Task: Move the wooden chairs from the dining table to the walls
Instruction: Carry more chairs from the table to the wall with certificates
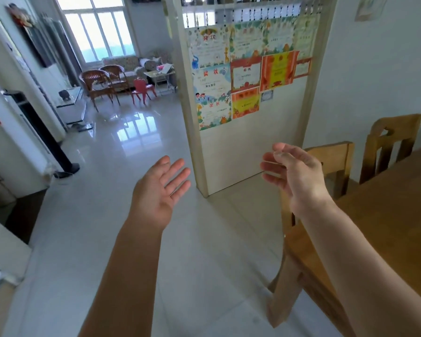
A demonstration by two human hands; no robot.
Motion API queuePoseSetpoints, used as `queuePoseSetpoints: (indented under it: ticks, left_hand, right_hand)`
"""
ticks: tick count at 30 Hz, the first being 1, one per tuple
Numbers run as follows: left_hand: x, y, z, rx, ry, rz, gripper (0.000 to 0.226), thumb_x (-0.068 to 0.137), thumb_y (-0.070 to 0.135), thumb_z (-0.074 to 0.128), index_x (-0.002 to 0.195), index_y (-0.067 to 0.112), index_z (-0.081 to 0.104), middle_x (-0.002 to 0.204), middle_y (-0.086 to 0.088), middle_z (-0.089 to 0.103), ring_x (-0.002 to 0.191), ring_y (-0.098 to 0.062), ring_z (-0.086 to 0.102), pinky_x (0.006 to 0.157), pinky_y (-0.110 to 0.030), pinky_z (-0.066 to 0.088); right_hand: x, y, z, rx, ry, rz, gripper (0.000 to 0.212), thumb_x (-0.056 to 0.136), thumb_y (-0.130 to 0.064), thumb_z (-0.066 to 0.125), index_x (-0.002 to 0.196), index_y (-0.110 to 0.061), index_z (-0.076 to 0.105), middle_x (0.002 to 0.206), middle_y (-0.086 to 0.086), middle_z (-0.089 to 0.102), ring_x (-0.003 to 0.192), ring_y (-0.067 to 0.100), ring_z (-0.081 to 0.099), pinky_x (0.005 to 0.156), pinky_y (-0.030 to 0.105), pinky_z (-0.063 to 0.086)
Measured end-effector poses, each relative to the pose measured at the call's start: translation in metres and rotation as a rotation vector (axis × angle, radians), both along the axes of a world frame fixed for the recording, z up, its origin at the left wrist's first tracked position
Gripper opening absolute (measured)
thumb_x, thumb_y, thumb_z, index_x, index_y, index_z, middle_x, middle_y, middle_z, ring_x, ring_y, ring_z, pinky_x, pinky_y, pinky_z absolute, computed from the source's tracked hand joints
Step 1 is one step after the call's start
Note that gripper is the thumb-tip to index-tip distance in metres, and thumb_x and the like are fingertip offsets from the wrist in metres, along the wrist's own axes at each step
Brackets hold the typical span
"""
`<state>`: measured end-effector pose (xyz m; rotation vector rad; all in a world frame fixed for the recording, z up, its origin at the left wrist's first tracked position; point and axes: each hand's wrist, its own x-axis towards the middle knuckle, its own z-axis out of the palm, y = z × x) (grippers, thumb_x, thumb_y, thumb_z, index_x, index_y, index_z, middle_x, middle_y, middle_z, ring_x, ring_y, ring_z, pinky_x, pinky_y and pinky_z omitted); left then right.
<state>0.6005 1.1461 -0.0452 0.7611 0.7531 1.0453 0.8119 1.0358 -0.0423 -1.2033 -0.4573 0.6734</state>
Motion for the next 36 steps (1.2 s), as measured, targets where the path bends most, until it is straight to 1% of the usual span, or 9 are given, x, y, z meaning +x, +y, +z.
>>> queuePoseSetpoints:
  ticks: [4,6,10,13,16,19,24,30,36]
  left_hand:
    - [0.025,0.073,0.002,-0.005,-0.042,-0.064,0.018,0.098,0.016,0.051,0.114,0.015,0.06,0.103,-0.006,0.075,0.088,-0.021,0.075,0.07,-0.033,0.059]
    - [0.036,0.112,0.004,-0.001,-0.042,-0.105,0.017,0.097,0.016,0.052,0.113,0.015,0.059,0.103,-0.006,0.076,0.088,-0.021,0.075,0.067,-0.032,0.06]
    - [0.046,0.195,0.013,0.006,-0.017,-0.188,0.017,0.098,0.017,0.051,0.113,0.016,0.059,0.107,-0.007,0.074,0.088,-0.02,0.075,0.07,-0.033,0.058]
    - [0.047,0.255,0.024,0.035,-0.027,-0.21,0.023,0.098,0.018,0.051,0.12,0.015,0.057,0.108,-0.007,0.075,0.089,-0.02,0.074,0.073,-0.033,0.057]
    - [0.058,0.316,0.036,0.059,-0.044,-0.254,0.029,0.098,0.018,0.051,0.126,0.014,0.055,0.104,-0.005,0.077,0.09,-0.021,0.074,0.072,-0.033,0.057]
    - [0.08,0.345,0.038,0.053,-0.08,-0.306,0.033,0.098,0.018,0.052,0.13,0.015,0.054,0.106,-0.005,0.076,0.092,-0.021,0.074,0.075,-0.034,0.057]
    - [0.14,0.39,0.032,0.03,-0.088,-0.426,0.031,0.098,0.018,0.052,0.128,0.015,0.055,0.108,-0.006,0.075,0.095,-0.022,0.073,0.076,-0.036,0.057]
    - [0.231,0.432,0.039,0.061,-0.108,-0.516,0.03,0.095,0.02,0.057,0.125,0.016,0.057,0.106,-0.005,0.076,0.094,-0.021,0.073,0.08,-0.037,0.057]
    - [0.354,0.473,0.048,0.104,-0.099,-0.611,0.021,0.097,0.018,0.053,0.116,0.018,0.062,0.105,-0.005,0.076,0.091,-0.021,0.074,0.085,-0.04,0.055]
  right_hand:
    - [0.013,0.057,-0.004,0.001,0.014,-0.044,0.016,0.098,-0.009,0.052,0.096,-0.015,0.066,0.092,0.007,0.071,0.079,0.021,0.072,0.07,0.035,0.059]
    - [0.017,0.094,-0.002,0.012,0.012,-0.079,0.016,0.098,-0.009,0.052,0.094,-0.016,0.066,0.09,0.006,0.071,0.076,0.02,0.071,0.068,0.034,0.059]
    - [0.019,0.175,0.005,0.042,0.026,-0.128,0.016,0.098,-0.006,0.051,0.094,-0.013,0.065,0.087,0.007,0.068,0.071,0.019,0.069,0.061,0.03,0.057]
    - [0.023,0.226,0.011,0.065,0.028,-0.153,0.016,0.098,-0.005,0.05,0.094,-0.012,0.065,0.086,0.008,0.068,0.069,0.019,0.069,0.058,0.027,0.057]
    - [0.035,0.277,0.019,0.089,0.005,-0.189,0.017,0.097,-0.004,0.051,0.094,-0.013,0.065,0.084,0.007,0.068,0.067,0.017,0.069,0.055,0.026,0.056]
    - [0.053,0.297,0.023,0.099,-0.015,-0.233,0.018,0.097,-0.003,0.051,0.093,-0.013,0.066,0.083,0.007,0.069,0.066,0.018,0.07,0.057,0.028,0.056]
    - [0.098,0.331,0.026,0.091,-0.047,-0.327,0.016,0.096,-0.004,0.053,0.099,-0.011,0.066,0.084,0.007,0.069,0.07,0.02,0.07,0.066,0.035,0.058]
    - [0.165,0.361,0.03,0.104,-0.106,-0.418,0.014,0.094,-0.004,0.057,0.1,-0.013,0.065,0.086,0.006,0.07,0.073,0.019,0.07,0.065,0.032,0.058]
    - [0.263,0.393,0.028,0.147,-0.08,-0.489,0.015,0.093,-0.001,0.057,0.099,-0.013,0.065,0.084,0.007,0.068,0.073,0.021,0.068,0.069,0.035,0.057]
